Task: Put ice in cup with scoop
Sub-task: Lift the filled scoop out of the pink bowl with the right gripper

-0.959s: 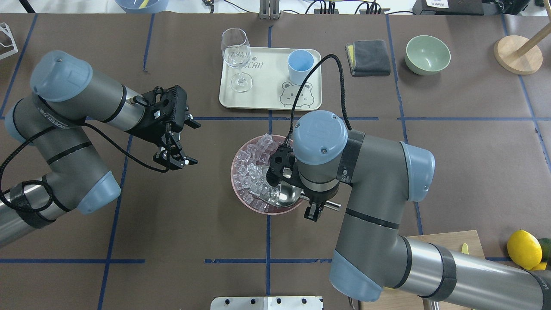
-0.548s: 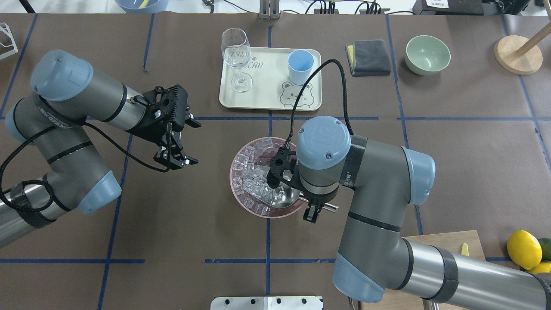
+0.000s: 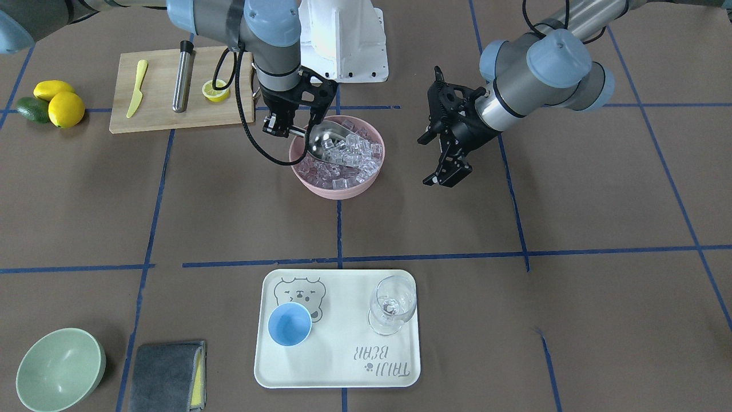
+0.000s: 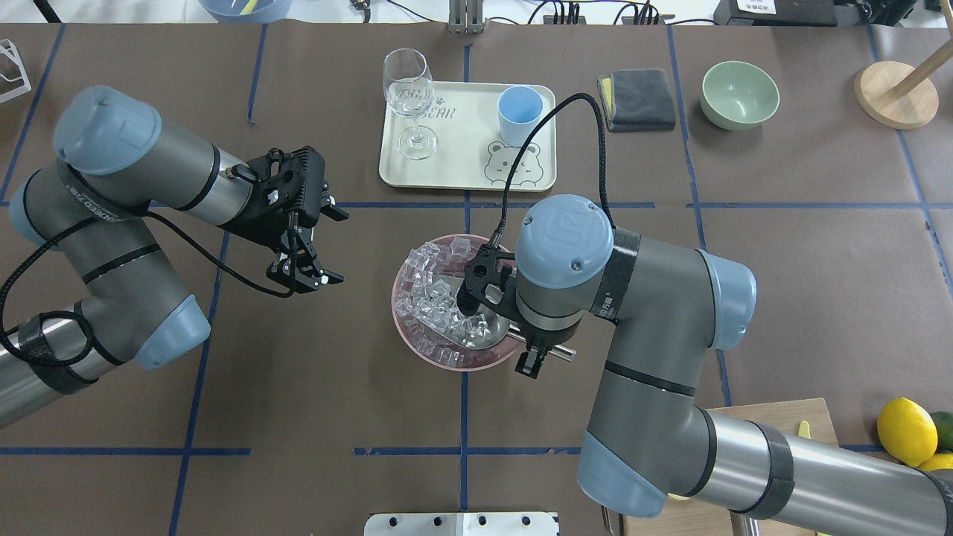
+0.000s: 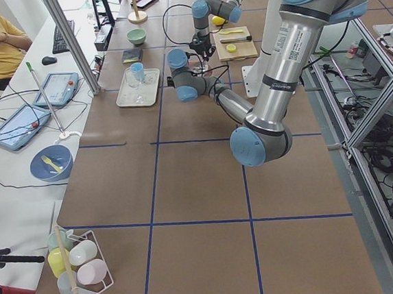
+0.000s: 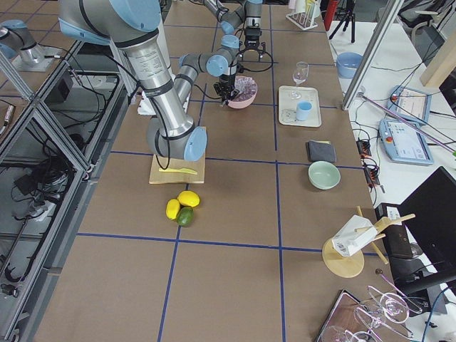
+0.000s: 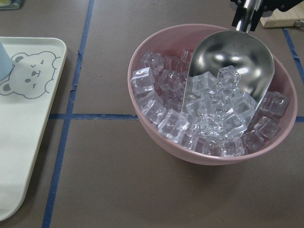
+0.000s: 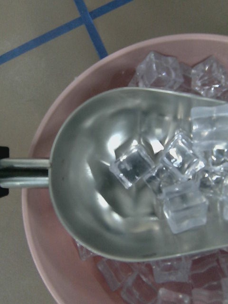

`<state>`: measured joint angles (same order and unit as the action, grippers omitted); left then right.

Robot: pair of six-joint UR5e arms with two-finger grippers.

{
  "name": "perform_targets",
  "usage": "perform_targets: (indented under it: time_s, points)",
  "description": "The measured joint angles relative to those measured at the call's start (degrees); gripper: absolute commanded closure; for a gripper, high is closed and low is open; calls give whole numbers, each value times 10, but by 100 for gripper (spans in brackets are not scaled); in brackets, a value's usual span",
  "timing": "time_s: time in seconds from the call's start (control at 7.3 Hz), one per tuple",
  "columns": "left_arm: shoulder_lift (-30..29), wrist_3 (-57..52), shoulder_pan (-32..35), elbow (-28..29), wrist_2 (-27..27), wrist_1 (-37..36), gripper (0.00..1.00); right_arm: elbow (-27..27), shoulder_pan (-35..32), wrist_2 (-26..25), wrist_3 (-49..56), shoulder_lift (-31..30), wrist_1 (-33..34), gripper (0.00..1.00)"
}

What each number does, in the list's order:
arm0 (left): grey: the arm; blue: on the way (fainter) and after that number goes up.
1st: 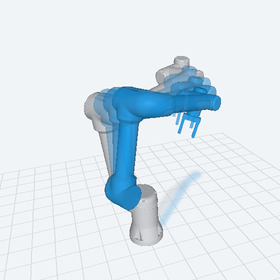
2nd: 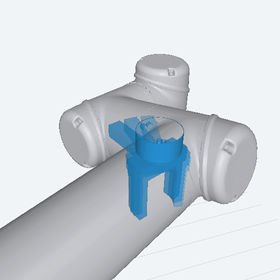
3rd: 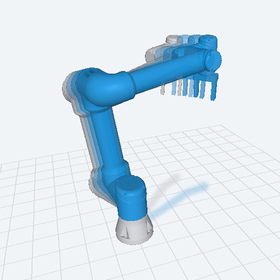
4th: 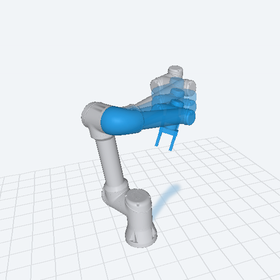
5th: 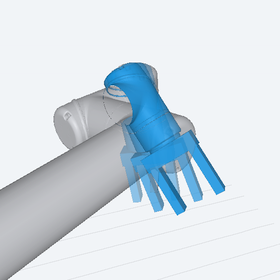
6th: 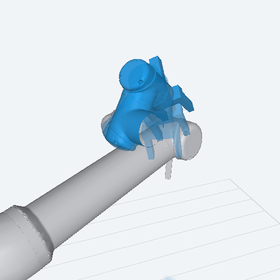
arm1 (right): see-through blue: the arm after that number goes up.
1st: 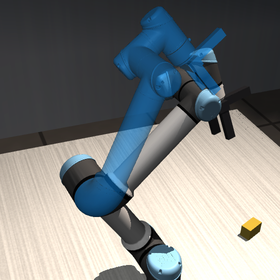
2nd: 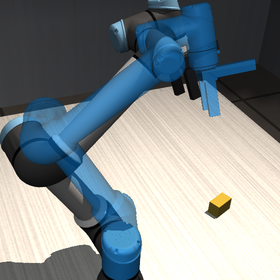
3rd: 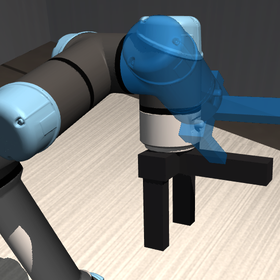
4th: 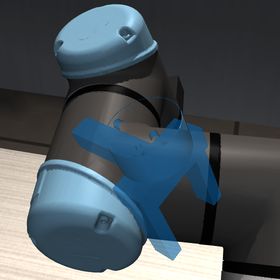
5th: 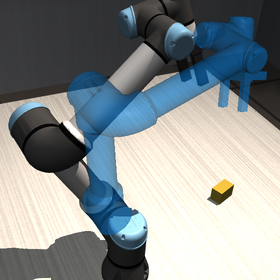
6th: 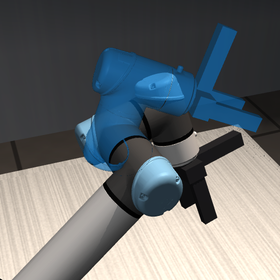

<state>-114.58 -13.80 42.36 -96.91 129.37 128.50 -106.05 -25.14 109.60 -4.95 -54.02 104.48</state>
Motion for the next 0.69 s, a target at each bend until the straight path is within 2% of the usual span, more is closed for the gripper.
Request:
perform_targets:
  time_s: [0.69]
  points:
    - [0,0,1,-2,0,0,0,-6,-4,1,-26,-22,-52,100]
